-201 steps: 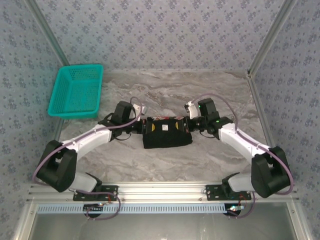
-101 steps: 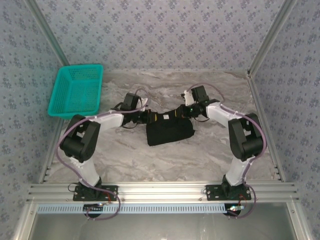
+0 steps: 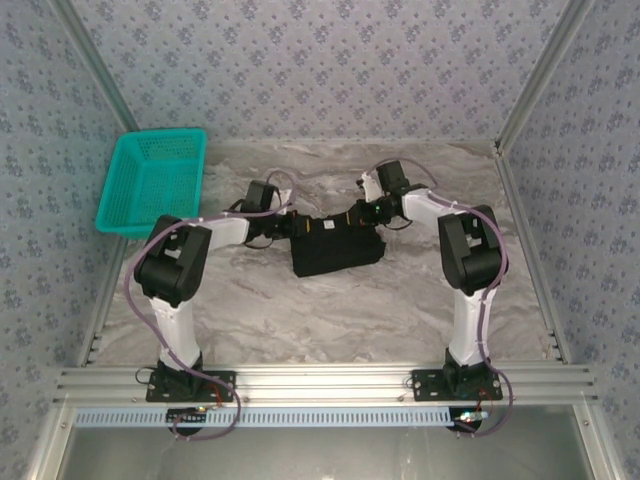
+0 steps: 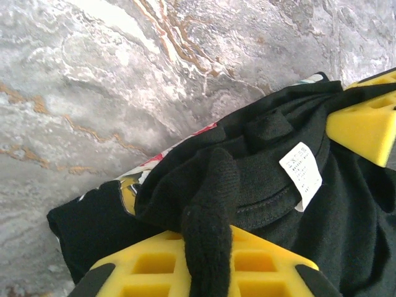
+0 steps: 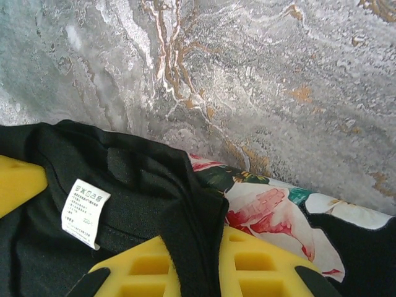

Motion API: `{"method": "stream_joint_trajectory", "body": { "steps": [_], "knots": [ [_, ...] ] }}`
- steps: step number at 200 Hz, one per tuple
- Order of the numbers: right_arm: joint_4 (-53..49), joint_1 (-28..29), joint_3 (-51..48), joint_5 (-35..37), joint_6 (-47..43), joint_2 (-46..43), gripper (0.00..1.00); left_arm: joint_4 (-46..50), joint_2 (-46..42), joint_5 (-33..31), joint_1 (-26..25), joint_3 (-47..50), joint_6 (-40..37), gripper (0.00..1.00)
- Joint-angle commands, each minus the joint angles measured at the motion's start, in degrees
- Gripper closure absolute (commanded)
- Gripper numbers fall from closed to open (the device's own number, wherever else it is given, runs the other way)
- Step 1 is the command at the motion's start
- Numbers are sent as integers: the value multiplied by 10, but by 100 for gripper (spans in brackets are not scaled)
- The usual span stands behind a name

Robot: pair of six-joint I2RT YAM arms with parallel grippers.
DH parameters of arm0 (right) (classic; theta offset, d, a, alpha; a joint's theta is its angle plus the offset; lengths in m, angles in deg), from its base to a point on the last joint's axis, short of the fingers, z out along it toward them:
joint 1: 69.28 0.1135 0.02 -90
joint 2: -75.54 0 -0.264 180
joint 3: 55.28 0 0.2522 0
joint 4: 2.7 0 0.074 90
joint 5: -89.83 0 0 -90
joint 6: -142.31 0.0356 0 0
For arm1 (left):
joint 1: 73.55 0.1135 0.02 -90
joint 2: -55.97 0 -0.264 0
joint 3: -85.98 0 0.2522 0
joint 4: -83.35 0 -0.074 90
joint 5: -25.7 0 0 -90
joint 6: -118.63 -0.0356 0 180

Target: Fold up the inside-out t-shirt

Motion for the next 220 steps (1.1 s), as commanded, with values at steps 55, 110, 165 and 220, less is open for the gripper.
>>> {"method": "stream_joint_trajectory", "body": {
  "steps": [55,110,165,220],
  "knots": [
    [-79,-31,86,58,-16,36,64,42,-10,-56,8,-32,7,56],
    [-96,-66,77,59,-21,-48,47,117,-95,-152,9,-29,5,32],
    [-38,-5,-78,28,28,-177,47,69,-179,-45,-28,46,35,31],
    [-4,15,-57,-4,58,-69,51,55,-57,-35,-31,15,23,33]
  ]
}}
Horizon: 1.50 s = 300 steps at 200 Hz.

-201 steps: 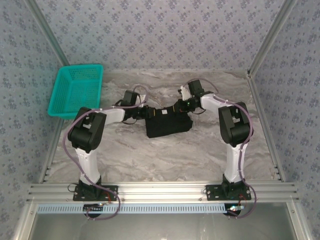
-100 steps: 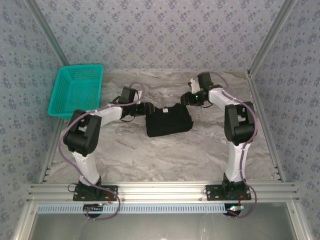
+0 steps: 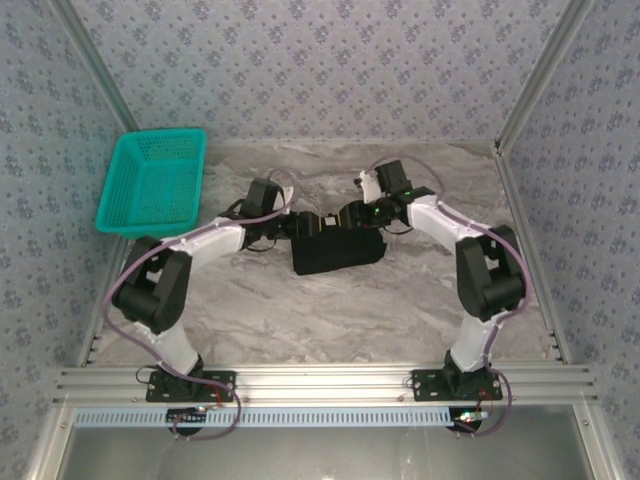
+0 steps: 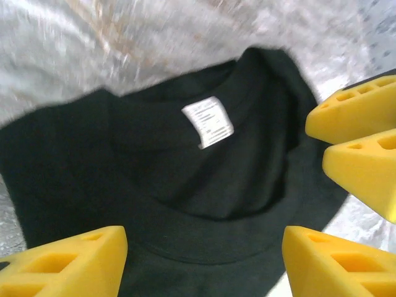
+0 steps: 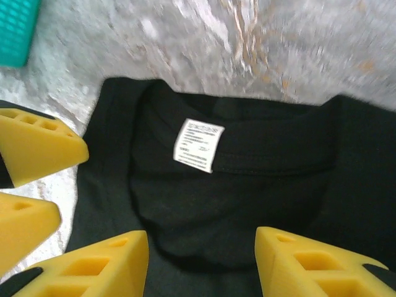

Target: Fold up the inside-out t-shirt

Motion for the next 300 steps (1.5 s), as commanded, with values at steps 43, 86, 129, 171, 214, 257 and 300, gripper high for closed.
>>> {"method": "stream_joint_trajectory", "body": {
  "steps": [43,86,129,171,214,257,300],
  "knots": [
    [-34,-54,56,1,16,104,53,-8,70,17,22,-29,-10,34],
    [-51,-45,20,22,-34,-21,48,28,-33,3,23,-28,-19,31],
    [-46,79,5,140,-26,-27,42,75,-131,-83,58,27,9,29],
    [-98,111,95,261,13,90,39,128,-156,-101,101,38,12,29],
    [-129,48,111,312,36,140,38,138,-182,-113,102,57,6,29],
    [-145,-86,159,255,-34,175,37,157,-203,-128,101,66,-3,29],
    [-257,-147,337,228,-108,253,33,173,-230,-141,102,75,-6,29]
  ]
}}
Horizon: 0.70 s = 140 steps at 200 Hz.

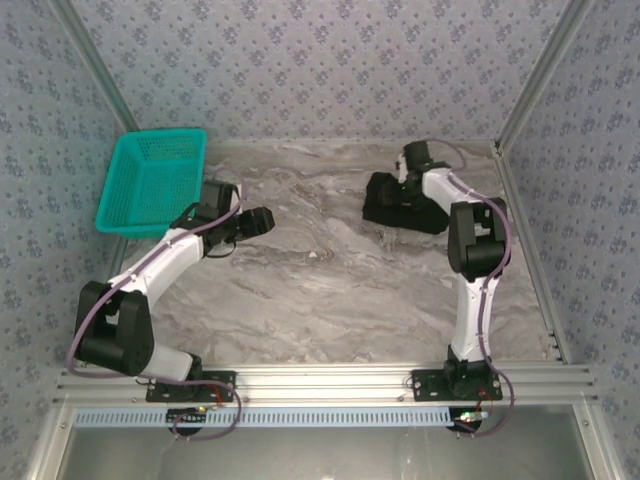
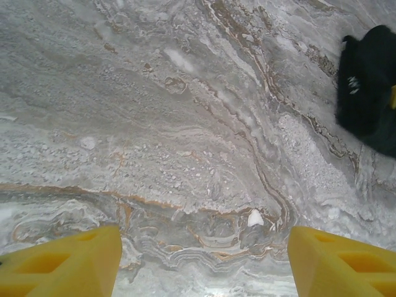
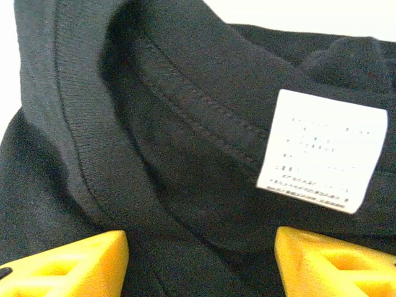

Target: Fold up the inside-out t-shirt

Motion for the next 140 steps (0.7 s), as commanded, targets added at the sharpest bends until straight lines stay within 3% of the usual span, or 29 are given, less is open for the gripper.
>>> {"method": "stream_joint_trajectory", "body": {
  "steps": [1,31,61,97,140],
  "knots": [
    [-131,-9,100,12,-62,64,33,20,-30,-16,0,11,-11,29],
    [-156,-40,158,38,-94,112,34,28,-45,-22,1,18,-14,28],
    [-166,-55,205,37,-188,145,35,34,-51,-27,3,19,-17,28],
    [-234,-81,333,-21,-269,206,36,38,-49,-31,3,16,-18,28],
    [-243,-80,379,16,-308,192,34,42,-44,-44,4,8,-28,28]
  ]
}}
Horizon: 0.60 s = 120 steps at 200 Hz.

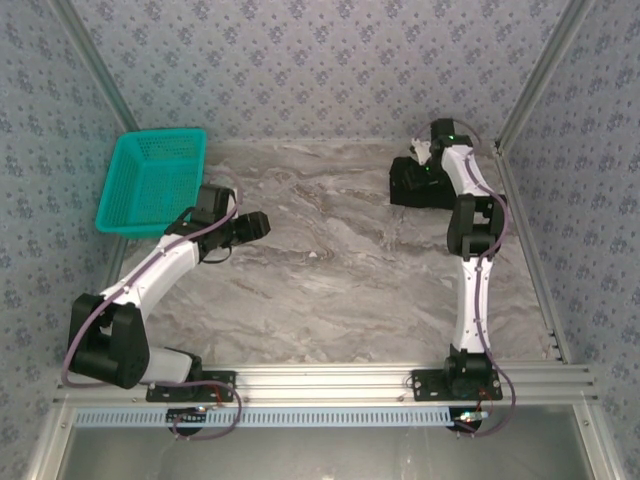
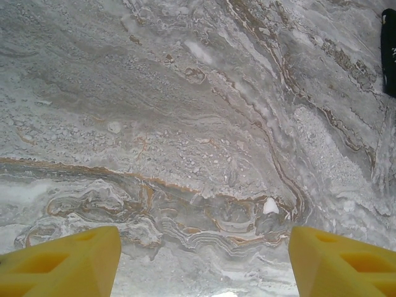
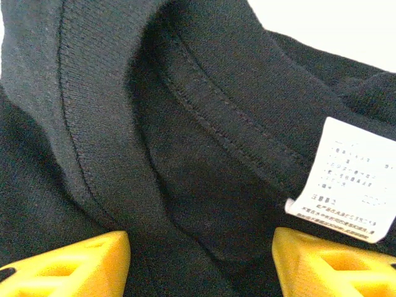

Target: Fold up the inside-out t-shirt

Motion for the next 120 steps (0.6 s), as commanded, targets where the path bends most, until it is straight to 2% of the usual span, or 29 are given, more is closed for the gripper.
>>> {"method": "stream_joint_trajectory", "body": {
  "steps": [1,17,50,70,94,120],
  "knots": [
    [-41,-1,25,19,-42,-7,34,14,-9,-18,4,-9,-18,28],
    [-12,12,-24,14,-15,-76,33,15,-7,-44,8,-18,-32,27],
    [196,51,-323,33,74,-319,27,-41,-40,-127,18,11,-53,16],
    [281,82,-480,96,114,-453,14,-90,-75,-188,24,51,-68,6],
    [354,112,-647,171,164,-589,1,-144,-117,-251,32,109,-85,2],
    [383,121,-793,256,203,-688,0,-177,-148,-300,44,163,-101,2]
  ]
}}
